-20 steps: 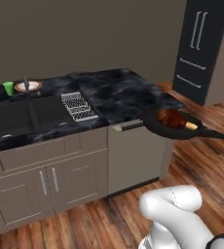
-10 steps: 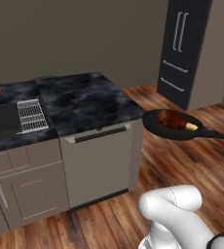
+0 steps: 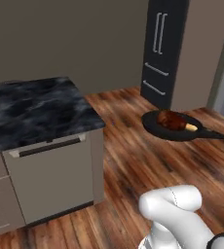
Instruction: Pick up the pan with the steak in it and place it on the dining table. Then place the steak on the plate.
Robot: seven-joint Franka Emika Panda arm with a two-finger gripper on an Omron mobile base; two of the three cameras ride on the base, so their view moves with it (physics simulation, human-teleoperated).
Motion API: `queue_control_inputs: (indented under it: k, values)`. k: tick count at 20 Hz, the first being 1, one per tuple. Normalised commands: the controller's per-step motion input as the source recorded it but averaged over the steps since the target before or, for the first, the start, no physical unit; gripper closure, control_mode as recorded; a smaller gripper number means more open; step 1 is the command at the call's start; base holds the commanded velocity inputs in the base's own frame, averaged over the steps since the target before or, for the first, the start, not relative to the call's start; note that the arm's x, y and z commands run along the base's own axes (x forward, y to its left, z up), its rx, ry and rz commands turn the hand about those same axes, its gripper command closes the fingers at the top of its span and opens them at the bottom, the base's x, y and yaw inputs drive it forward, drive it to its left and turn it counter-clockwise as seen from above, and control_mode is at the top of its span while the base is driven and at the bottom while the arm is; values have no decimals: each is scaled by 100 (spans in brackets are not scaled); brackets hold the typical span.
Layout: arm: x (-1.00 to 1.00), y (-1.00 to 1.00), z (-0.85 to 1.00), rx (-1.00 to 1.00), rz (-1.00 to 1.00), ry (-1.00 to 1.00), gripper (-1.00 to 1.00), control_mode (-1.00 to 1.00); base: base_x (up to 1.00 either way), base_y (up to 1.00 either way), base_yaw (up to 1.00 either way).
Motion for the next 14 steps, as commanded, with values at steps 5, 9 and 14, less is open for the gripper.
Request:
queue_control_inputs:
  k: [5,9,14]
  values:
    - [0,0,0,0,0,0,100,100,48,-100,0]
    - [0,0,0,0,0,0,100,100,47,-100,0]
    - [0,0,0,0,0,0,100,100,47,-100,0]
